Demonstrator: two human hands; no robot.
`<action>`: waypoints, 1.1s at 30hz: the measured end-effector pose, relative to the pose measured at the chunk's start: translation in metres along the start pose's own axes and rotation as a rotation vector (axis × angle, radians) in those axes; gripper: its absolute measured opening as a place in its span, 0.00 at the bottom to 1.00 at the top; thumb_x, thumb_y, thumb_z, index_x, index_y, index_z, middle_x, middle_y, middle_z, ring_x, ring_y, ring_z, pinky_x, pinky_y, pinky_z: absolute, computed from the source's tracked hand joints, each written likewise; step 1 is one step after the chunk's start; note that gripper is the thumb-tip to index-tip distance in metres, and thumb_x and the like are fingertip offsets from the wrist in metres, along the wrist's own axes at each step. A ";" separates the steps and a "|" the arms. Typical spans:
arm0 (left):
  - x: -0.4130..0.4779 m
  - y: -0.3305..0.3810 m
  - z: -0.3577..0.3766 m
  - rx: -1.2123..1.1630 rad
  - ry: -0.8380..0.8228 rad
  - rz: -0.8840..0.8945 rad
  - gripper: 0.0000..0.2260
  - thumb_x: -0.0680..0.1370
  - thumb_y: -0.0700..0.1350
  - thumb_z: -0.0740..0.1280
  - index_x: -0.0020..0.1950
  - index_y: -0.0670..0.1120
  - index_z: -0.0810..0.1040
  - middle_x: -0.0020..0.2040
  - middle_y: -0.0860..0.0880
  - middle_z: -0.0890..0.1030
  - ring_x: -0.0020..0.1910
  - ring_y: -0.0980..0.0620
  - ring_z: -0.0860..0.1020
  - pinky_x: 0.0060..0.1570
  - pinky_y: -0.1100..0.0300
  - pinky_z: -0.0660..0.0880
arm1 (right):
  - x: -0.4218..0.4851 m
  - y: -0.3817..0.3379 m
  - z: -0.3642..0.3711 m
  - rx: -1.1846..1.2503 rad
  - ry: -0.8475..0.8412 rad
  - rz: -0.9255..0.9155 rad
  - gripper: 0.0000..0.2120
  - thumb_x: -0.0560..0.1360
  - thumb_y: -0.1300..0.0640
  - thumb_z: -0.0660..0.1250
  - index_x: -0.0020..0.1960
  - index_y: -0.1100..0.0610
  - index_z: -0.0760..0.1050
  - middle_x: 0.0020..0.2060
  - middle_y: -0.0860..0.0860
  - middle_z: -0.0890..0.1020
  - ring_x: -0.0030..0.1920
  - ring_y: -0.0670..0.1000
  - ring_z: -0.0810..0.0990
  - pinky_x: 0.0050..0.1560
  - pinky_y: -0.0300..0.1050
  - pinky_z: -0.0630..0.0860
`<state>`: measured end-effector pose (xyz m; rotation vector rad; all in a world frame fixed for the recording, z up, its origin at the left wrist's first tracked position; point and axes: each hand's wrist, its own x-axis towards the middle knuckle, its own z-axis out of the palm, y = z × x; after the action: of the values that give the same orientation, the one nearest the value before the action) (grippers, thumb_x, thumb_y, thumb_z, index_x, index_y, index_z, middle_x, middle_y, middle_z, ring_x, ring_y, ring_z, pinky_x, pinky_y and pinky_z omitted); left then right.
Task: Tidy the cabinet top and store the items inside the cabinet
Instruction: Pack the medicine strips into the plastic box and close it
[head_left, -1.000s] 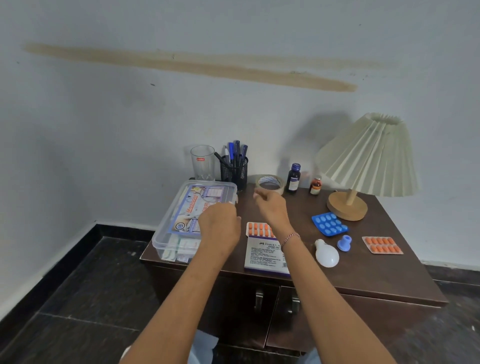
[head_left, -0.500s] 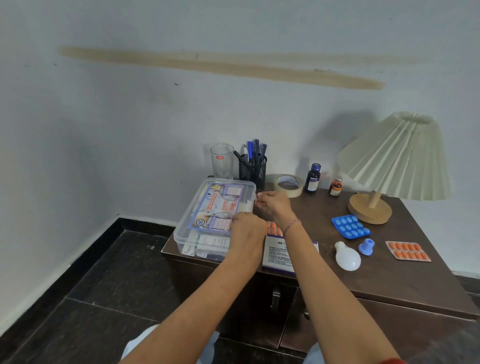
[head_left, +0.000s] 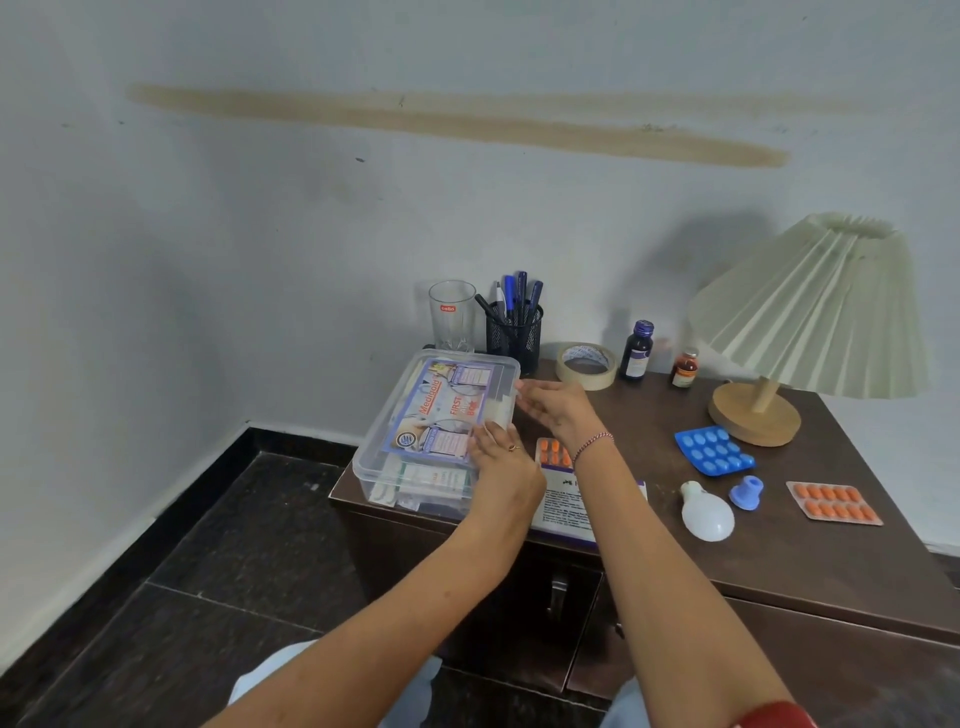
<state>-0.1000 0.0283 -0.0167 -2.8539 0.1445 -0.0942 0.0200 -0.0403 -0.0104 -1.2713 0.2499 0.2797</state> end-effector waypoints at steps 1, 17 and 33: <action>-0.001 0.000 0.002 0.035 0.017 0.013 0.22 0.79 0.28 0.49 0.70 0.23 0.44 0.68 0.20 0.52 0.68 0.22 0.55 0.68 0.36 0.58 | 0.000 0.000 -0.001 0.015 -0.001 0.005 0.12 0.73 0.69 0.68 0.55 0.72 0.76 0.46 0.58 0.80 0.46 0.52 0.80 0.53 0.44 0.78; 0.001 -0.006 -0.013 -0.193 -0.114 -0.004 0.21 0.82 0.36 0.48 0.74 0.29 0.48 0.74 0.27 0.52 0.74 0.30 0.51 0.73 0.42 0.46 | 0.000 0.002 0.005 0.017 0.062 -0.055 0.15 0.73 0.71 0.67 0.59 0.68 0.76 0.38 0.54 0.79 0.38 0.47 0.78 0.38 0.34 0.79; -0.012 -0.026 -0.027 -0.100 0.228 -0.052 0.21 0.78 0.40 0.64 0.70 0.35 0.67 0.68 0.33 0.70 0.68 0.38 0.71 0.63 0.52 0.71 | -0.013 -0.008 0.017 0.267 0.011 -0.108 0.17 0.76 0.71 0.62 0.65 0.65 0.71 0.39 0.55 0.79 0.38 0.48 0.77 0.45 0.39 0.77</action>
<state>-0.1116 0.0467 0.0158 -2.9388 0.1245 -0.4353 0.0107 -0.0274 0.0058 -1.0186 0.2195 0.1410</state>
